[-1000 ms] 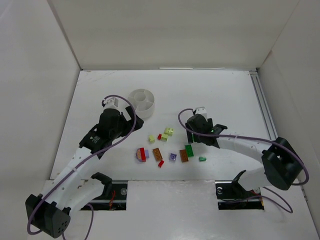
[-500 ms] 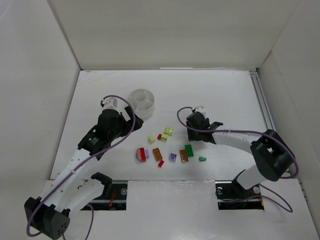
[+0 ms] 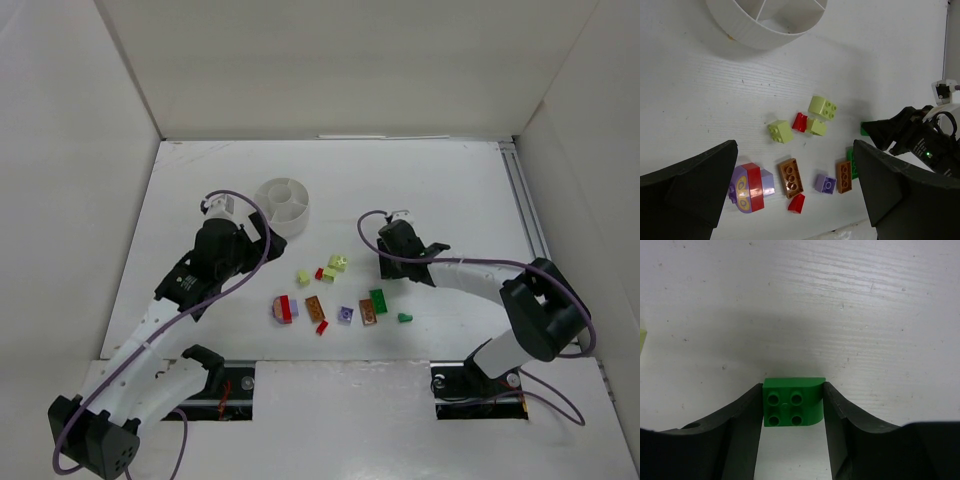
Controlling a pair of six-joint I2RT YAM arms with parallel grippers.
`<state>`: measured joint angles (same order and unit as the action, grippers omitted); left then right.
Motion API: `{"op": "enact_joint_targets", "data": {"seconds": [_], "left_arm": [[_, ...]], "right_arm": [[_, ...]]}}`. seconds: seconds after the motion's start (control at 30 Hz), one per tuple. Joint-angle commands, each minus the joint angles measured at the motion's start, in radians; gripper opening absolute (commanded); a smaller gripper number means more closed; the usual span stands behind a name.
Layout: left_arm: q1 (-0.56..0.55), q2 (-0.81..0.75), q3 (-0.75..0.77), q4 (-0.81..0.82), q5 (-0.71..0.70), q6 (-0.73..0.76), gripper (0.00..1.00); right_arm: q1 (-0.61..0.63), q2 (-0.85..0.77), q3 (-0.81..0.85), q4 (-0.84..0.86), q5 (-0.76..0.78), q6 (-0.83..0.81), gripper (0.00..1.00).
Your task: Sort the legos into containers by color
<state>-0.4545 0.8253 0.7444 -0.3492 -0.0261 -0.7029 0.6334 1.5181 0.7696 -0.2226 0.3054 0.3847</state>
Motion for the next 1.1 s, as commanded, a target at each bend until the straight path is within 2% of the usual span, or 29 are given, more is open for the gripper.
{"op": "enact_joint_targets", "data": {"seconds": [0.0, 0.07, 0.27, 0.43, 0.47, 0.6, 0.67, 0.7, 0.83, 0.87, 1.07], "left_arm": [[-0.006, -0.022, 0.018, 0.006, 0.008, 0.013, 1.0], [-0.006, -0.022, 0.027, -0.013, 0.008, 0.013, 1.0], [-0.006, -0.031, 0.049, -0.022, -0.041, 0.013, 1.0], [-0.006, -0.02, 0.03, -0.013, -0.041, 0.002, 1.0], [-0.006, -0.02, 0.03, -0.013, -0.041, 0.002, 1.0], [-0.006, -0.02, 0.039, -0.022, -0.041, -0.007, 1.0], [-0.006, -0.043, 0.039, -0.031, -0.041, -0.007, 1.0], [-0.006, -0.043, 0.039, -0.031, -0.041, -0.007, 1.0], [-0.006, -0.052, 0.039, -0.04, -0.032, -0.007, 1.0], [-0.006, -0.052, 0.039, -0.053, -0.032, -0.007, 1.0], [-0.006, -0.032, 0.021, -0.042, 0.005, 0.011, 1.0]], "right_arm": [[-0.001, -0.018, -0.013, 0.025, -0.04, -0.015, 0.35], [0.011, -0.036, 0.008, 0.014, -0.051, -0.033, 0.32], [0.083, -0.068, 0.173, 0.02, -0.09, -0.147, 0.32], [0.14, 0.048, 0.393, 0.054, -0.134, -0.233, 0.32], [0.14, 0.1, 0.484, 0.039, -0.134, -0.243, 0.31], [0.149, 0.192, 0.614, -0.033, -0.16, -0.244, 0.31], [0.149, 0.192, 0.576, -0.06, -0.126, -0.224, 0.42], [0.149, 0.192, 0.548, -0.072, -0.126, -0.215, 0.42], [0.149, 0.111, 0.372, -0.103, -0.08, -0.149, 0.6], [0.149, 0.096, 0.341, -0.112, -0.071, -0.132, 0.67], [0.149, 0.019, 0.157, -0.098, -0.072, -0.021, 0.76]]}}
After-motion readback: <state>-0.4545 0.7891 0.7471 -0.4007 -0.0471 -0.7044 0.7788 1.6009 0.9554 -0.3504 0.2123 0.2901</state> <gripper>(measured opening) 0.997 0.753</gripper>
